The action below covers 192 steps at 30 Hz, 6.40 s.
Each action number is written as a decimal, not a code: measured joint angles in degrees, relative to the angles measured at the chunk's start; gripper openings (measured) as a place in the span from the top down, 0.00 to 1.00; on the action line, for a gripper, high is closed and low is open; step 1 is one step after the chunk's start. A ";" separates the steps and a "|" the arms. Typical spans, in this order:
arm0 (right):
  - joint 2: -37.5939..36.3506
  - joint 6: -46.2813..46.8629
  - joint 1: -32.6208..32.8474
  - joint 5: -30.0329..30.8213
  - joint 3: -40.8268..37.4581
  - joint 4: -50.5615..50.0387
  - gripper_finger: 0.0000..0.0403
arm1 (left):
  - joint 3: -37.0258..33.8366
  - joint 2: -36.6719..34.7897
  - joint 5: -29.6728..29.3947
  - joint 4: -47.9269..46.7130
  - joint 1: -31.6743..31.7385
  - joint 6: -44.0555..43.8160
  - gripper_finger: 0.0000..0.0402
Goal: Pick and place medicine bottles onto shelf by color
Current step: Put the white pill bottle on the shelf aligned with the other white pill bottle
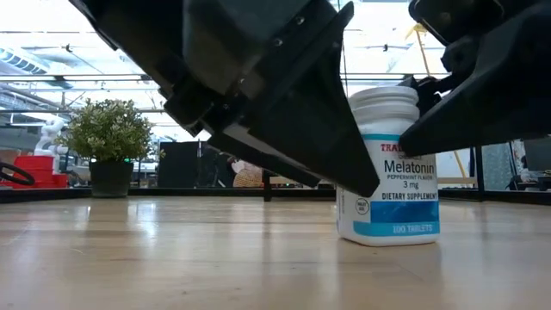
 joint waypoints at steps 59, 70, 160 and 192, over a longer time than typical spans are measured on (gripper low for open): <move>-11.56 -3.25 -3.09 -3.08 1.18 -15.07 0.56 | -0.09 -5.26 -1.36 -8.87 -2.01 8.30 0.32; -34.59 -13.11 -16.98 -7.44 1.18 -30.25 0.57 | -0.19 -6.32 0.14 -20.49 1.66 10.05 0.32; -2.27 -42.32 -73.13 -51.04 29.46 -42.09 0.56 | -49.90 -35.69 5.16 38.22 10.08 18.32 0.32; -0.33 -41.37 -73.66 -49.31 24.13 -32.74 0.56 | -49.88 -35.69 5.18 39.49 10.08 18.59 0.32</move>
